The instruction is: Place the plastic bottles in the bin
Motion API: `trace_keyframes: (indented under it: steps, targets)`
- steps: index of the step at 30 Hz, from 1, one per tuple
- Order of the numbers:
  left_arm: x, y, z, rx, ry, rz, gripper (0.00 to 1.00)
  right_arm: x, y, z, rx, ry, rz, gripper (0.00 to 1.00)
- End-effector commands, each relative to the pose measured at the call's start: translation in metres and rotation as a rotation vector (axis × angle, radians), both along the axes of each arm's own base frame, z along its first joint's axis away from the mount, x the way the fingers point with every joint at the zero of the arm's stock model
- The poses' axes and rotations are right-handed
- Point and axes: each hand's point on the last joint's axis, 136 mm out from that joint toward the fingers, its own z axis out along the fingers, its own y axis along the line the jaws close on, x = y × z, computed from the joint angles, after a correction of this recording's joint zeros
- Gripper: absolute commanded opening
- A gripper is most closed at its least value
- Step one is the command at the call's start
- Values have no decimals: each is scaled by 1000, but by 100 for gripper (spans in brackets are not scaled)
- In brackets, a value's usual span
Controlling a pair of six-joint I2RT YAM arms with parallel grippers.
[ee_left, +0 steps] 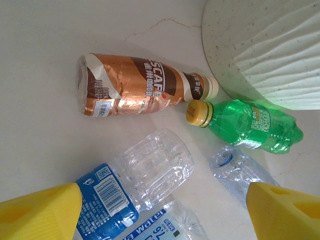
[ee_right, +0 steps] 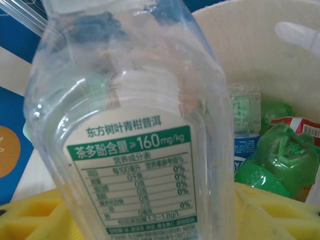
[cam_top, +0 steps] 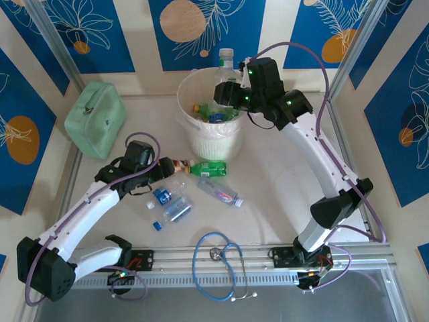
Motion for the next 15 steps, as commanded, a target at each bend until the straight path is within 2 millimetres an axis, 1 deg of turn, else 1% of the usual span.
trace_keyframes:
  steps: [1,4,9,12,15]
  targets:
    - [-1,2,1,1,11,-10,85,3,-3,8,26,5,-4,70]
    - [-1,4,1,13,11,-12,86,5,-7,6,25,13,-17,75]
    - [-1,4,0,18,12,-13,86,2,-11,13,25,-4,-21,76]
    - [0,4,0,29,12,-20,85,-7,-14,21,29,-26,-19,76]
    - [0,6,2,49,12,-29,85,-22,-18,29,32,-55,-12,76]
